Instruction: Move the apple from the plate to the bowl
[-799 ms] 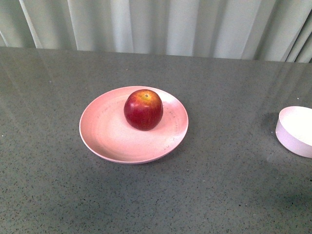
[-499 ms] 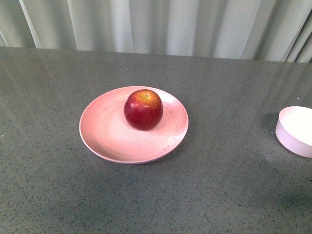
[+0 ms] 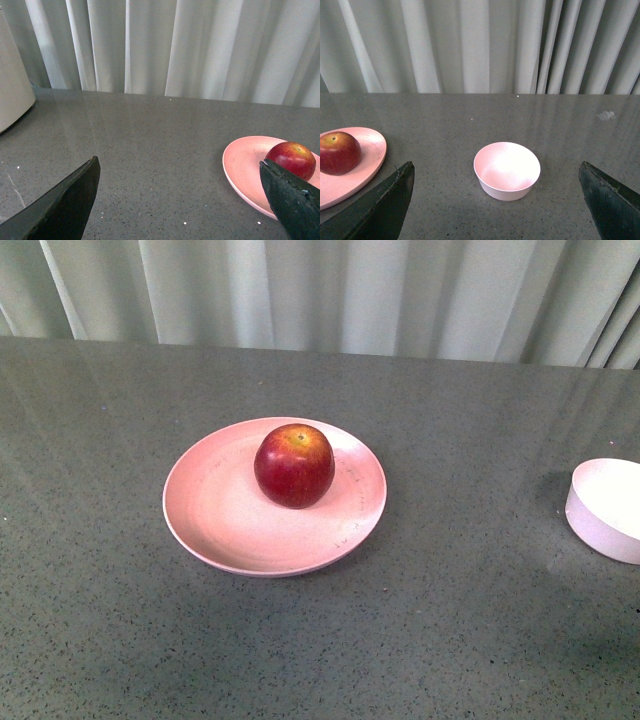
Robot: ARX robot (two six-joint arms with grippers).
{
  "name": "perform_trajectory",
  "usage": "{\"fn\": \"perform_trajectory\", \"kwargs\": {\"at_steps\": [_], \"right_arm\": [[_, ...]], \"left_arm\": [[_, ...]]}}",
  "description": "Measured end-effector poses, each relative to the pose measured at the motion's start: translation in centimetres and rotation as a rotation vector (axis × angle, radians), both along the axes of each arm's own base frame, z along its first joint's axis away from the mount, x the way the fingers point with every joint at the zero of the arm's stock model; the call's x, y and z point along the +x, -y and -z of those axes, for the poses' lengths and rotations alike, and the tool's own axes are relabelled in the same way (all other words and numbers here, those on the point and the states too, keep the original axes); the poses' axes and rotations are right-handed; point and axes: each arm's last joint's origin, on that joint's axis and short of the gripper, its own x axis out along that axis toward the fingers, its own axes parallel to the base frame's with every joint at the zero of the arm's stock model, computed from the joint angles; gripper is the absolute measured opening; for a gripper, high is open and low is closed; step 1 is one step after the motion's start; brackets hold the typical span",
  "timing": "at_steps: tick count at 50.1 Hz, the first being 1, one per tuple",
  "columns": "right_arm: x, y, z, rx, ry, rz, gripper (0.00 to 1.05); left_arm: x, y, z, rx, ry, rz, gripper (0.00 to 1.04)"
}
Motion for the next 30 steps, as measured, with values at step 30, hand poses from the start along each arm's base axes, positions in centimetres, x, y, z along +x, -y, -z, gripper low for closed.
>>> {"fn": "perform_trajectory", "kwargs": {"at_steps": [30], "right_arm": [[9.0,5.5,-1.5,0.017,-0.522,-0.013,0.96]], "left_arm": [[0.0,0.0,0.0,0.000,0.000,0.000,0.96]]}}
